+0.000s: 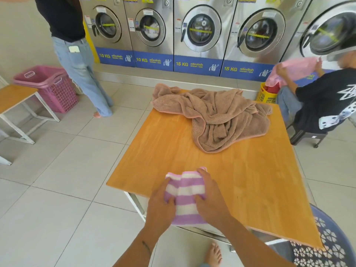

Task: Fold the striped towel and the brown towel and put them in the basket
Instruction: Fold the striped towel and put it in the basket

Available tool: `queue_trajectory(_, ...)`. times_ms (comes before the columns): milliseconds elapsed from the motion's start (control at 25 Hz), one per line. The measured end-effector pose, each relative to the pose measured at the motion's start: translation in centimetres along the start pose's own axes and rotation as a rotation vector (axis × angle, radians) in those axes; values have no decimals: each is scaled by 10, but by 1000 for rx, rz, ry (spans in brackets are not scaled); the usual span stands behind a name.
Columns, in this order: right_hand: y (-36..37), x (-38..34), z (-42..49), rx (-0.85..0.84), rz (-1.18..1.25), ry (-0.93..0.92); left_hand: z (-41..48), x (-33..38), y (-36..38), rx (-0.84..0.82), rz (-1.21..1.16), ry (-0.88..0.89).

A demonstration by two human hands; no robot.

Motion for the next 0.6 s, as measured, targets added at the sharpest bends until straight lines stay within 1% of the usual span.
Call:
queue_trajectory(80,-32,3,-10,112,18,-2,-5,17,9,-98,-161,-32)
queue_trajectory(160,-75,7,-27,218,17,15,-11,43,31,-199,-217,14)
queue_trajectory(280,-139,23,-63,376,11,82,-28,87,85,-376,-191,106)
queue_trajectory(400,-193,61,-104,456,4,245,-54,128,146,-532,-177,169)
queue_trajectory(480,-223,90,-129,483,12,339,-70,146,189,-621,-166,174)
queue_trajectory(600,-271,137,-172,549,30,463,-94,160,265,-692,-123,135)
Point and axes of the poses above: each hand's wrist, its own z-axis towards the middle knuckle, its own y-axis out of the palm, x = y × z, the point moved 9 cm from there along z, towards the middle knuckle, and after that the axes turned 11 degrees about -y, right-handed, at the moved point
